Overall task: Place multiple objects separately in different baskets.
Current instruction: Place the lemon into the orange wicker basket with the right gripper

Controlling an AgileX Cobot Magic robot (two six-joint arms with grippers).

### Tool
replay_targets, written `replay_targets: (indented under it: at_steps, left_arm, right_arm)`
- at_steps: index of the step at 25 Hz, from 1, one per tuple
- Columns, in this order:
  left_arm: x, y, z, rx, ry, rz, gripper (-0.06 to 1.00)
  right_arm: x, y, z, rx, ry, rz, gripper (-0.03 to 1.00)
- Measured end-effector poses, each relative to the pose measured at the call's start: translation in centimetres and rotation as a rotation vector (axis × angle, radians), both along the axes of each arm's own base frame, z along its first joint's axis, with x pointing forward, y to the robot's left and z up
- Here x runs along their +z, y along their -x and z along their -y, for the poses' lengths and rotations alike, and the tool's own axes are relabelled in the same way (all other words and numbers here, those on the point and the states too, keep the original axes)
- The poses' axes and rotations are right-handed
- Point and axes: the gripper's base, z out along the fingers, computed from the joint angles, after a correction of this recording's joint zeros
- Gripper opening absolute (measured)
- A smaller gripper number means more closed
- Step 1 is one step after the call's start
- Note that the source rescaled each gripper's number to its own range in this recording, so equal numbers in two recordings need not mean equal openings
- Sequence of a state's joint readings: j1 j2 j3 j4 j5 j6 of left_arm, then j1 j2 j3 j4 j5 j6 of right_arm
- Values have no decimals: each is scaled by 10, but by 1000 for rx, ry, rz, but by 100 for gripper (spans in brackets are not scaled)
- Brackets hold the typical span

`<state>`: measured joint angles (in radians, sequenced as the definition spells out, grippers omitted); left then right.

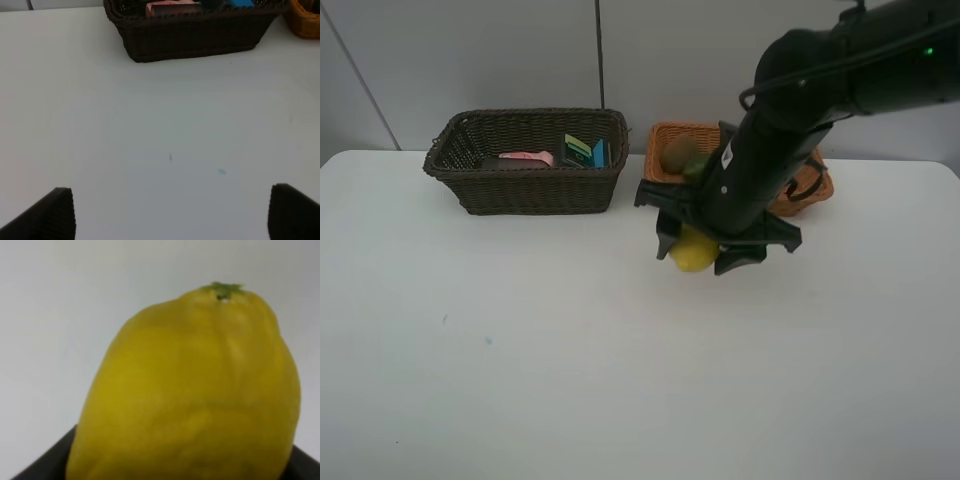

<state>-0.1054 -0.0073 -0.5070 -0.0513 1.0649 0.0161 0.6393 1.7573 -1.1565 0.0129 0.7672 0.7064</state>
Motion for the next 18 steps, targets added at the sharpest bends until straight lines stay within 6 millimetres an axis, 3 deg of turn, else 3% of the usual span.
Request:
replay_targets:
  at_steps: [3, 7, 14, 18]
  left_arm:
    - [0, 0, 0, 0, 0, 0, 100]
    - [0, 0, 0, 0, 0, 0, 100]
    - [0, 0, 0, 0, 0, 0, 100]
    - [0, 0, 0, 0, 0, 0, 100]
  right_arm:
    - [28, -32, 22, 55, 65, 65, 50]
    - [37, -72, 59, 94, 126, 121, 50]
    - [-12, -131, 111, 179, 230, 215, 50]
    - [-30, -147, 127, 172, 248, 254, 50]
